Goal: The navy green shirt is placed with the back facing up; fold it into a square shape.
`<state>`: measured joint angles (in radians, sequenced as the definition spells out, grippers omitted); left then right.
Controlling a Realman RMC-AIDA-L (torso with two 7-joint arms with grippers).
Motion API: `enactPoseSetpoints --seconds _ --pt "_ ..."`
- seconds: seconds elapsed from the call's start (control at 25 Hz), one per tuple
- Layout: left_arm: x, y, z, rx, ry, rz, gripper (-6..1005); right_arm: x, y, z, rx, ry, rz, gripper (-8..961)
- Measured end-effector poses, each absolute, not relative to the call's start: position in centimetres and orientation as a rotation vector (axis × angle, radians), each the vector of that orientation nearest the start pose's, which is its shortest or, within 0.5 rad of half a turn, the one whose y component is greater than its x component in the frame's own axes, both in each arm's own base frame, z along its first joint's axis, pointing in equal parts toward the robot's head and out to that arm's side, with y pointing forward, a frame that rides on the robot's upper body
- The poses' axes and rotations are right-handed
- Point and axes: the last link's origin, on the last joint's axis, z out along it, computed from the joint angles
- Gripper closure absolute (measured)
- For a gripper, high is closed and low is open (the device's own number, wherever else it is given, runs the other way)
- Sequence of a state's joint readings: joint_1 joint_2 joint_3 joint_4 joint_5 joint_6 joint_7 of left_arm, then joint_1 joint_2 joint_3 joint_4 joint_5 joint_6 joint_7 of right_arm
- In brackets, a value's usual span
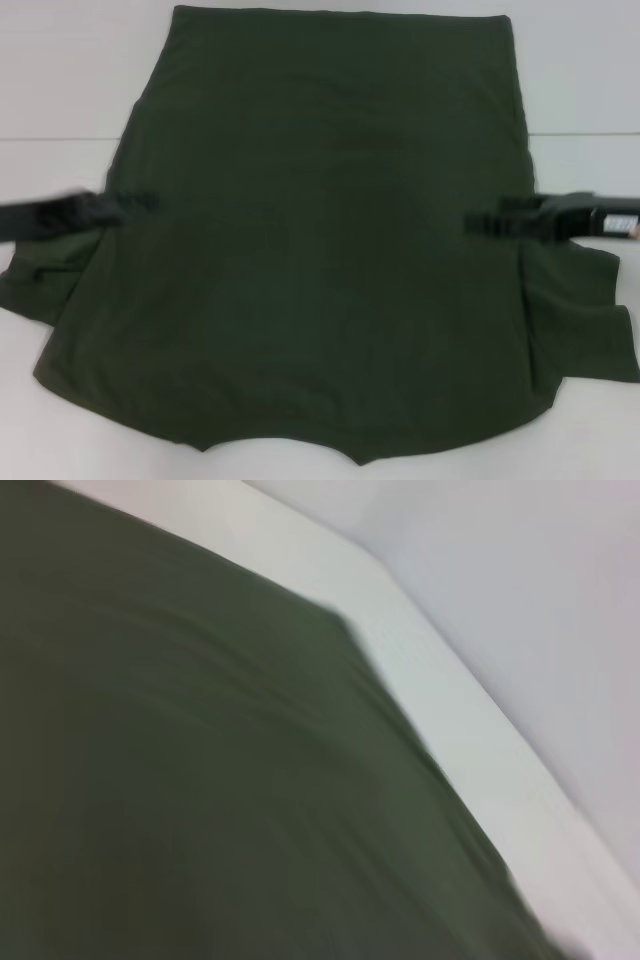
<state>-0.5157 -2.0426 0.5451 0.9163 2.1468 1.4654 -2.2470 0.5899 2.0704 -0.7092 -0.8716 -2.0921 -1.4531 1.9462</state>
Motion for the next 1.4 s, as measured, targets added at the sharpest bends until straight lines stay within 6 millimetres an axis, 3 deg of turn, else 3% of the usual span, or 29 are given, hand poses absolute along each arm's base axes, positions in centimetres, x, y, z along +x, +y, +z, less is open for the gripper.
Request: enactPoseSetpoints --seconds 0.24,0.4,0.48,0.72,0.92,1.4 --pt "-33.3 35.3 11.5 -1.753 -1.744 -0.829 133 24.9 38.9 5.3 -2.346 1.249 0.646 13" --pt "-36.4 34.7 11.5 -1.596 -1.802 -0.802 142 24.9 39.1 5.7 -2.325 1.26 0.676 13" --pt "-37.0 34.6 11.3 -1.59 -1.778 -0.779 146 24.9 39.2 5.8 -2.319 1.263 0.687 13" --pt "-37.8 34.6 10.3 -1.63 -1.624 -0.7 160 24.9 39.2 5.8 -2.316 1.263 0.691 13" --pt "-38.6 34.4 9.6 -1.623 -1.639 -0.657 171 24.9 39.2 5.9 -2.311 1.265 0.695 14" --pt "-38.0 34.6 7.8 -1.687 -1.669 -0.613 199 25.3 39.2 6.3 -2.281 1.282 0.721 14"
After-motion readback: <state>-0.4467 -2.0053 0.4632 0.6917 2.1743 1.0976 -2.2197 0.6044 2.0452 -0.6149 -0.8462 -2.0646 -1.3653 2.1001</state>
